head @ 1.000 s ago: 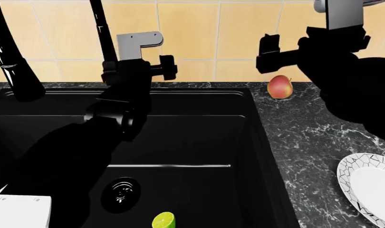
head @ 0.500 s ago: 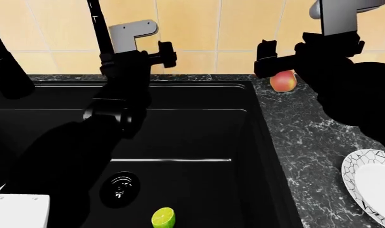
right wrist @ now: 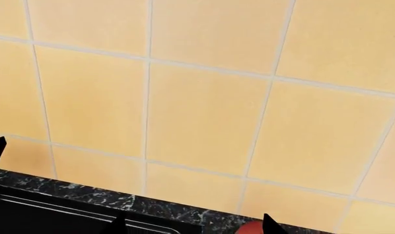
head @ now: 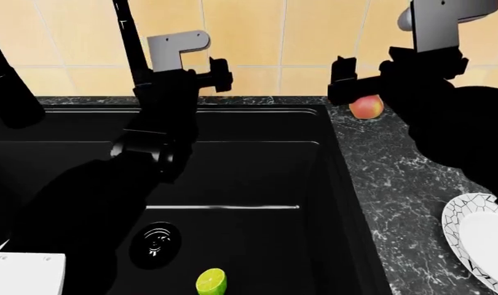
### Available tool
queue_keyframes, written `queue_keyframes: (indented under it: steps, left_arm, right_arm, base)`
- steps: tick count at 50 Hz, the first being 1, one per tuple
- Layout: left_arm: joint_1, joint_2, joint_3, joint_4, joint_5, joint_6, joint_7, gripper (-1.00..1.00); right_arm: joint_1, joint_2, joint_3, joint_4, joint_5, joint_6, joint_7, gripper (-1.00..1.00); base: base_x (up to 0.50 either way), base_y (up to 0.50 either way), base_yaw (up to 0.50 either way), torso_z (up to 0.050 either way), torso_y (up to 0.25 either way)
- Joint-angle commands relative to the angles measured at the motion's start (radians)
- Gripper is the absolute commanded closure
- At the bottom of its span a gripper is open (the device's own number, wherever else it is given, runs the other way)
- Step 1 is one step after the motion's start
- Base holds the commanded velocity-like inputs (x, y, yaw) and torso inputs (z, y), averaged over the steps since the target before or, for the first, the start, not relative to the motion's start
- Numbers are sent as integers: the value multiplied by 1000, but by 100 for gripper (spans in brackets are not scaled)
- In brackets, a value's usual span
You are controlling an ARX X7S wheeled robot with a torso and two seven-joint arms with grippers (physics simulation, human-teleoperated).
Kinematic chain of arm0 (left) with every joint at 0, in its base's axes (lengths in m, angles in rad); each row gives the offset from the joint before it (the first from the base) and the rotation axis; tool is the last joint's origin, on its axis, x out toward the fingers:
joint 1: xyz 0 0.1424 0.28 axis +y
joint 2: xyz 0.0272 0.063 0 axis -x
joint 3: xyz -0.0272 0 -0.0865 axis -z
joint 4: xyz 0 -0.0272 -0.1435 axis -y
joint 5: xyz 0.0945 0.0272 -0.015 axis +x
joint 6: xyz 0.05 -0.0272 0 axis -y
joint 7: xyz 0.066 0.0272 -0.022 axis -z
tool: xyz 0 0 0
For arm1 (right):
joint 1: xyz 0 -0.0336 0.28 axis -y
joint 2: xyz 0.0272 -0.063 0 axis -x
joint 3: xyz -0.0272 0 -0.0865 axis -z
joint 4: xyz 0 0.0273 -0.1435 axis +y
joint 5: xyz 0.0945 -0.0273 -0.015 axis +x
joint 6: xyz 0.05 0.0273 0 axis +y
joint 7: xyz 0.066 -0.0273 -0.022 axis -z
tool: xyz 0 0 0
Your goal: Pick the lime from the counter and place it in the sink. Then turn on the sink faucet.
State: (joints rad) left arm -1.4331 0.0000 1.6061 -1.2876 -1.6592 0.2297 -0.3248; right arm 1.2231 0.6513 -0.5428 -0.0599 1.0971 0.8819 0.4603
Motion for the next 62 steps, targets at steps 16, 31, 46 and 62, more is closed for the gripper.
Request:
queue_keyframes:
  steps: [16, 31, 46, 62]
  left_arm:
    - [8, 0, -5, 30, 2, 4, 10, -100]
    - [21, 0, -23, 83, 43, 5, 0, -100]
    - [40, 0, -32, 133, 72, 10, -1, -100]
    - [24, 0, -33, 132, 65, 11, 4, -100]
  right_arm:
    - [-29, 10, 0, 7, -7, -26, -14, -100]
    - [-52, 32, 11, -5, 1, -34, -12, -100]
    - [-63, 42, 17, -9, 3, -42, -10, -100]
    - [-73, 50, 21, -17, 8, -45, -7, -100]
  base:
    - [0, 0, 0, 0, 0]
    - [0, 0, 0, 0, 0]
    - [0, 0, 0, 0, 0]
    - [0, 0, 0, 0, 0]
